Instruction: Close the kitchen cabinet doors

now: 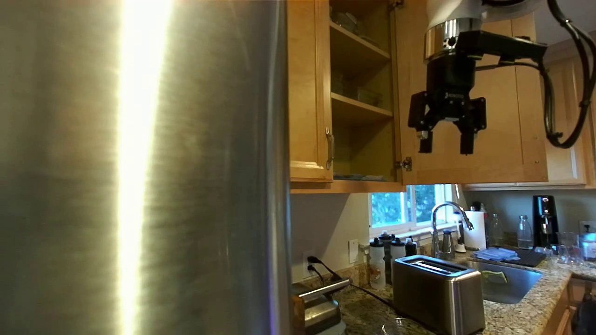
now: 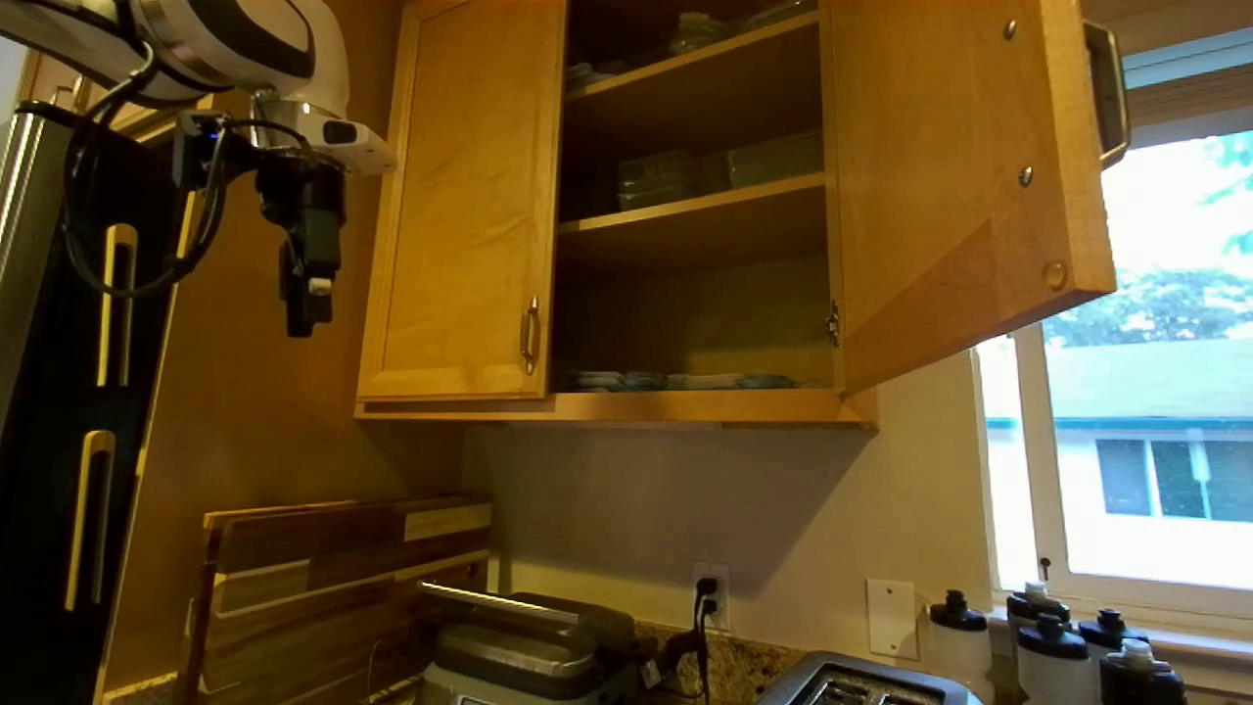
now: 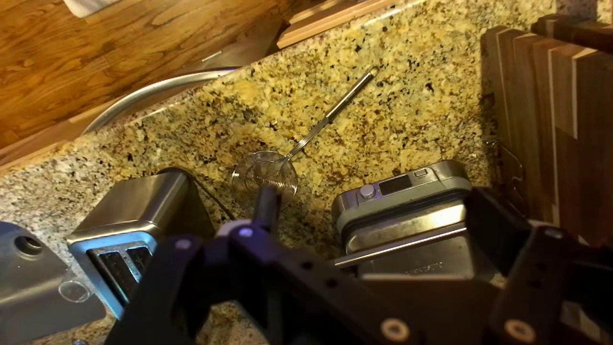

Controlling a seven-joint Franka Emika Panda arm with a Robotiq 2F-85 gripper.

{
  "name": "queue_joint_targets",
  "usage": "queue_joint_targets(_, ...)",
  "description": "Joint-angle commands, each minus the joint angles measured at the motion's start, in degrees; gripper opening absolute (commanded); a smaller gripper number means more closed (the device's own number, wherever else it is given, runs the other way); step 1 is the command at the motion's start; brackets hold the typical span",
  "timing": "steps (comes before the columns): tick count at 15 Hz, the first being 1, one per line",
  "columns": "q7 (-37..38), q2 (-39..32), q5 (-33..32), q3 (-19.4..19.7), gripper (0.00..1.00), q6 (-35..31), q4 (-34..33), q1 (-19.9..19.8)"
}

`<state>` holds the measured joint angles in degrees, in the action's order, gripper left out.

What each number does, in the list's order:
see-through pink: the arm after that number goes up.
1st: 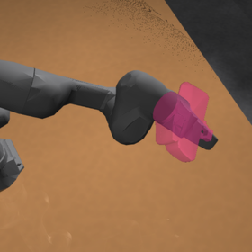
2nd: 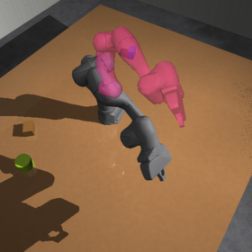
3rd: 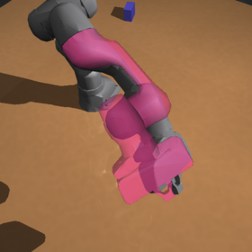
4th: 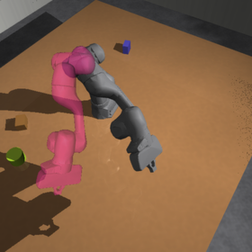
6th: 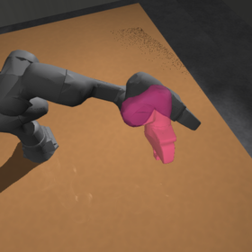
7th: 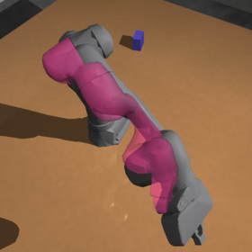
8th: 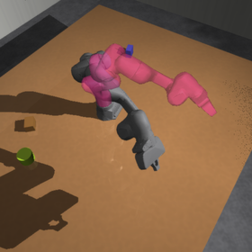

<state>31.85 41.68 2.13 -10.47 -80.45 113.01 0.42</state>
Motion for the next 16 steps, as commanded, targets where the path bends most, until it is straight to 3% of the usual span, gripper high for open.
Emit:
queue_joint_targets(1, -0.7, 1.0, 0.7, -0.8, 1.0, 0.1, 0.5, -1.6)
queue_joint_targets(5, -0.5, 1.9, 0.8, -0.8, 1.0, 0.1, 1.3, -1.6)
queue_joint_targets(12, 5.7, 0.4, -7.0, 3.5, 1.0, -1.6, 0.2, -12.0)
queue_joint_targets(16, 9.0, -2.9, -8.3, 7.3, 1.0, -1.8, -1.3, -16.4)
